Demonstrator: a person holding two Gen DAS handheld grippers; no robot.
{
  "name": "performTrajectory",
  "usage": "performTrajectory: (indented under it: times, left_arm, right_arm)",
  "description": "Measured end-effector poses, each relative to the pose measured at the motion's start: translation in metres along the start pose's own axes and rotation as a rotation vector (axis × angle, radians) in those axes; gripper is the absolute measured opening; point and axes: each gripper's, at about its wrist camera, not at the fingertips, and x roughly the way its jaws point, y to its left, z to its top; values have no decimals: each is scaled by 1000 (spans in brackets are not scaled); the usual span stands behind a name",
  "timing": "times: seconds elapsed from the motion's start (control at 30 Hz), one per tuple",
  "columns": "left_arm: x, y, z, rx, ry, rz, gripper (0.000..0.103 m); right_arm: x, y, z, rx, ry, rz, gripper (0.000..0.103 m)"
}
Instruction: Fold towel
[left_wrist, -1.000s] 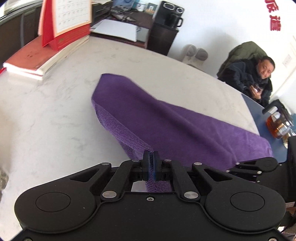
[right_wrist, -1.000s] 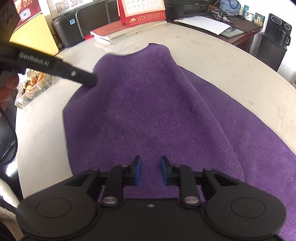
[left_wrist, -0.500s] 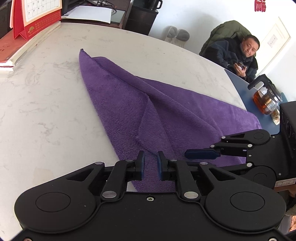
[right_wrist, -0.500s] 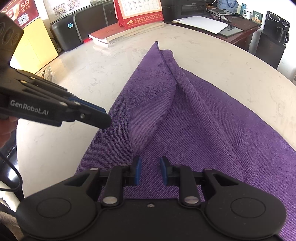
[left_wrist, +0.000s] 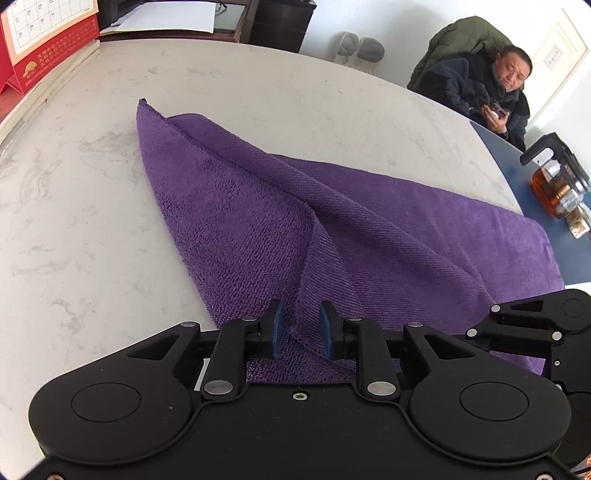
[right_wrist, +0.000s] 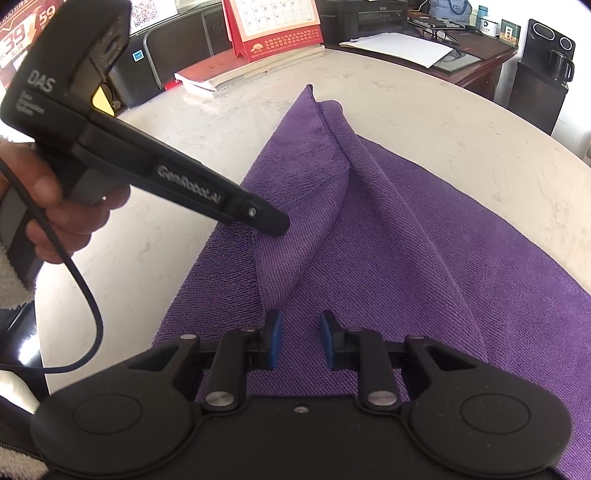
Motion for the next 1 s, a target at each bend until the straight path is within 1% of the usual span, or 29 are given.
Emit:
performTrajectory:
  times: [0.07,0.1,0.13,0.17,0.33,0.4,0.5,0.57,0.67,0.77,0.87,1.0]
  left_arm:
    - [0,-3,-1,23,-2,11,21]
    - [0,-4,-2,32,-2,16,19]
    - [0,-6,-3,40,-1,19,9]
    - [0,-6,-3,43,1,19,4]
    - [-7,-1,-4,13,-12,-9,3]
    - [-14,6,-4,-25,-32,-28,3]
    - [-27,16,-4,-77,-69,-33,2]
    - [-45,26,-5,-111,-105,-26,2]
    - [-73,40,-13,-145,-146,14,2]
    - [-99,57,-29,-190,-167,82,2]
    - [-116,76,-47,-248,-169,162,2]
    - [-125,102,-74,-347,-150,213,2]
  right_arm:
    - [0,0,0,4,-2,0,21]
    - [0,0,0,5,-2,0,21]
    - [0,0,0,5,-3,-1,21]
    - [-1,0,0,6,-3,-1,21]
    - [-1,1,0,5,-2,-6,21]
    - [-1,2,0,2,0,-9,21]
    - [-1,3,0,-5,1,-14,21]
    - [-1,3,0,-9,2,-18,21]
    - [-1,5,1,-19,5,-26,21]
    - [0,5,2,-26,8,-31,21]
    - [0,7,3,-39,13,-39,21]
    - [1,8,5,-56,22,-49,21]
